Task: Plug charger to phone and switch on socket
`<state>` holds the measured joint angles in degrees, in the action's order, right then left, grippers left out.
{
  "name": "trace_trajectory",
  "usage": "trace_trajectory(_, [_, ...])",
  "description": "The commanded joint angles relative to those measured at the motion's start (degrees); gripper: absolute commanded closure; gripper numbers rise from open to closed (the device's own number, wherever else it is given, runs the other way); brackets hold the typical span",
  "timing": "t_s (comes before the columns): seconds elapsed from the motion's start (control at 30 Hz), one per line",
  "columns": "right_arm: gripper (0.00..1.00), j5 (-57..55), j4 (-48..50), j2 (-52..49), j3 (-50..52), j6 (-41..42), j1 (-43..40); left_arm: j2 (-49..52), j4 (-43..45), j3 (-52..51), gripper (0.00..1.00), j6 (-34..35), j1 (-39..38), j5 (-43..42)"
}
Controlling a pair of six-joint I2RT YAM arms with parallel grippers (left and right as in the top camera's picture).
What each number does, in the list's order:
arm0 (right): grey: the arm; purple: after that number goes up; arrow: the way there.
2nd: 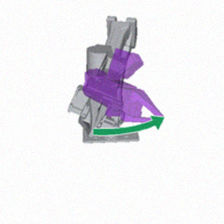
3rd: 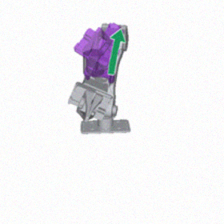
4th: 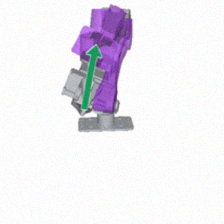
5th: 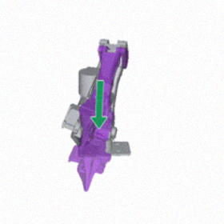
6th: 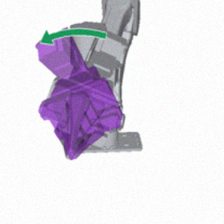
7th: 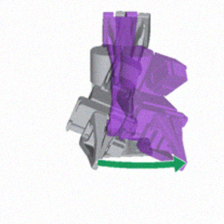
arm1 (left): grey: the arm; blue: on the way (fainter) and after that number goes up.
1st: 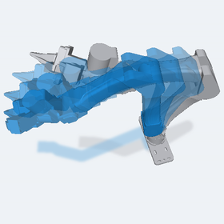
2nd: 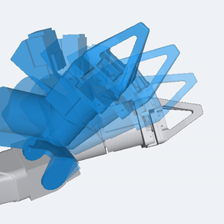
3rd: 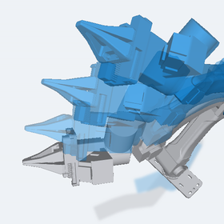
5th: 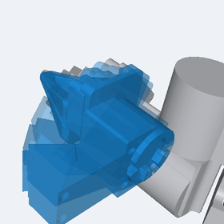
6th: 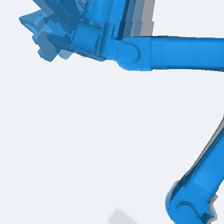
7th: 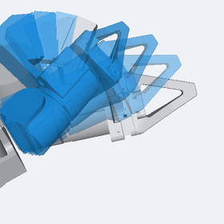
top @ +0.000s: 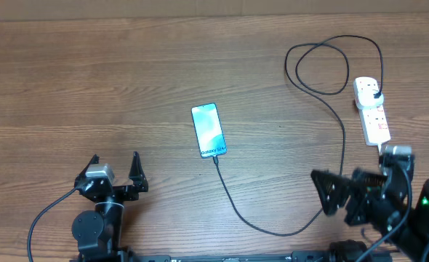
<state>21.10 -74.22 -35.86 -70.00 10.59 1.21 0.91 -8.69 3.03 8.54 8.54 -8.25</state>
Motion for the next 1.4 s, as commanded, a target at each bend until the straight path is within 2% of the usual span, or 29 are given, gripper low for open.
trace_trajectory(0.0, [0.00,-2.0,9.1,2.4,8.4,-9.2,0.4,-0.7,0.2,-0.7,0.00,-1.3,-0.4,0.8])
trace_trajectory(0.07, [0.00,-2.0,19.3,6.9,18.0,-12.7,0.4,-0.7,0.2,-0.7,0.00,-1.3,-0.4,0.8])
trace_trajectory(0.2, [0.00,0.0,41.2,20.0,42.0,-13.0,0.4,-0.7,0.2,-0.7,0.00,-1.3,-0.4,0.8])
trace_trajectory(0.3, [0.00,4.7,50.2,27.3,54.0,-13.0,0.4,-0.7,0.2,-0.7,0.00,-1.3,-0.4,0.8])
trace_trajectory(0.37, [0.00,5.5,53.4,29.4,57.9,-13.0,0.4,-0.7,0.2,-0.7,0.00,-1.3,-0.4,0.8])
trace_trajectory(0.6, [0.00,5.3,60.3,33.9,65.6,-13.0,0.4,-0.7,0.2,-0.7,0.00,-1.3,-0.4,0.8])
trace_trajectory(0.93, [0.00,5.4,66.3,35.7,67.4,-13.0,0.4,-0.7,0.2,-0.7,0.00,-1.3,-0.4,0.8])
trace_trajectory(1.03, [0.00,5.3,71.5,35.7,69.6,-13.0,0.4,-0.7,0.2,-0.7,0.00,-1.3,-0.4,0.8])
trace_trajectory(1.37, [0.00,5.6,71.4,35.7,69.6,-13.0,0.3,-0.7,0.2,-0.7,0.00,-1.3,-0.4,0.8])
